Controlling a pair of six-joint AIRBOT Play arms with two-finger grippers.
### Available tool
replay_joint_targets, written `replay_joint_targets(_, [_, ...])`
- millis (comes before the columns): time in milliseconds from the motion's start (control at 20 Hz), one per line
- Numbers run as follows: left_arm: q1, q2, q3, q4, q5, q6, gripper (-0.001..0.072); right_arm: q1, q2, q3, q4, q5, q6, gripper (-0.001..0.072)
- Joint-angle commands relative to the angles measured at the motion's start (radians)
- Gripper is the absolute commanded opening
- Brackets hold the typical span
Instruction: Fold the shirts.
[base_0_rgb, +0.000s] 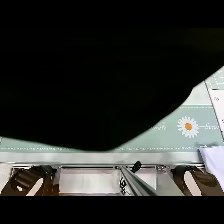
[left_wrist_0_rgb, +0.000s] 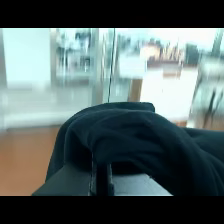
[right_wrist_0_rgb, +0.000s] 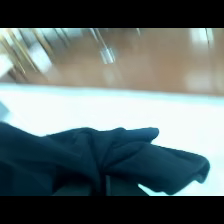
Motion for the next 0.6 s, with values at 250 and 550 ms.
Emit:
replay_joint_targets(250, [0.001, -0.081, -0.408, -0.101, -0.313, -0.096, 0.0025, 0.0, -0.104, -0.302, -0.412, 0.37, -0.047, 0.0031])
replay_joint_targets(550, [0.001, -0.324, -0.629, -0.257, 0.092, -0.058, 0.0025, 0.0, -0.336, -0.48, -0.347, -0.009, -0.081, 0.0032])
